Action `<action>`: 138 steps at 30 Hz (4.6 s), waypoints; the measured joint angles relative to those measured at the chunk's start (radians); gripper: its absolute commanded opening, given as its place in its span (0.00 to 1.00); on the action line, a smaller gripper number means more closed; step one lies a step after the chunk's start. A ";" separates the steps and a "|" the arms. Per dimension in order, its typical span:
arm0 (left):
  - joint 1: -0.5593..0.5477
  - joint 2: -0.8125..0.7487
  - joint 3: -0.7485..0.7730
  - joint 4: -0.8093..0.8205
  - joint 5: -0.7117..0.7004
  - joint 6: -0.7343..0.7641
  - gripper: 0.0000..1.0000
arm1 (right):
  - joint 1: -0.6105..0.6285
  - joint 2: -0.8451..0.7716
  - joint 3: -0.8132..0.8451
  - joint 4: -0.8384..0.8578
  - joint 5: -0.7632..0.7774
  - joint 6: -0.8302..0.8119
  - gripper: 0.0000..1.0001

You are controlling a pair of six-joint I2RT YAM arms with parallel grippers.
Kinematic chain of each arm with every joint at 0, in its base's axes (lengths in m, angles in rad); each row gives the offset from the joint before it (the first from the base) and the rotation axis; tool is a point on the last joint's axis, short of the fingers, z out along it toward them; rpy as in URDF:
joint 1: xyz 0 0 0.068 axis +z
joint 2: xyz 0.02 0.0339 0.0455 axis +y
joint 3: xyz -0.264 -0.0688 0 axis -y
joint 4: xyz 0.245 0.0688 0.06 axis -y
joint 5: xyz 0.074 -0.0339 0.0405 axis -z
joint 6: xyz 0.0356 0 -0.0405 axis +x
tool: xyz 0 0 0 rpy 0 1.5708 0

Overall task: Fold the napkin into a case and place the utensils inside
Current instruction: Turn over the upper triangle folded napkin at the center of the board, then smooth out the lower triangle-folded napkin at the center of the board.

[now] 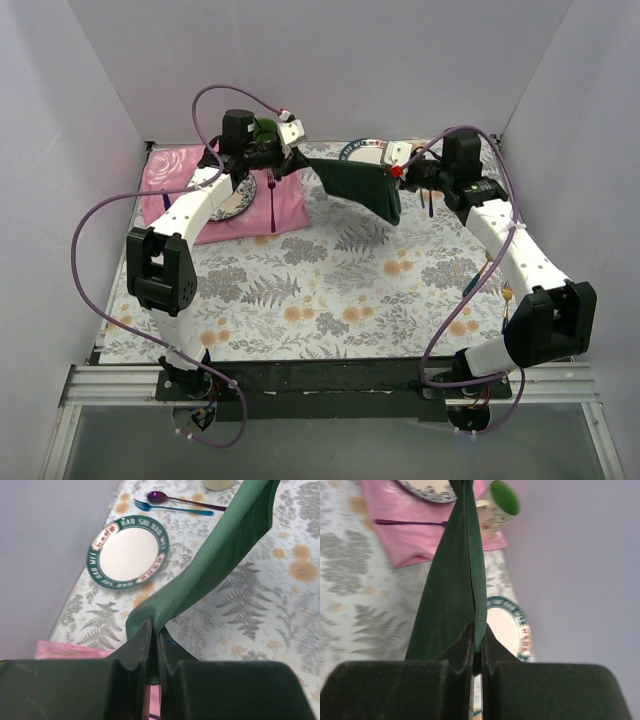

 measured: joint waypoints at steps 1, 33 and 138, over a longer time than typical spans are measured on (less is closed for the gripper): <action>-0.005 -0.002 -0.002 0.035 -0.023 -0.010 0.00 | -0.004 0.000 -0.011 0.048 0.008 -0.025 0.01; -0.233 -0.403 -0.914 0.195 -0.219 0.194 0.00 | 0.198 -0.465 -0.949 0.163 -0.030 -0.700 0.01; -0.811 -0.184 -0.919 0.541 -0.471 -0.203 0.29 | -0.161 0.158 -0.643 0.222 0.100 1.386 0.01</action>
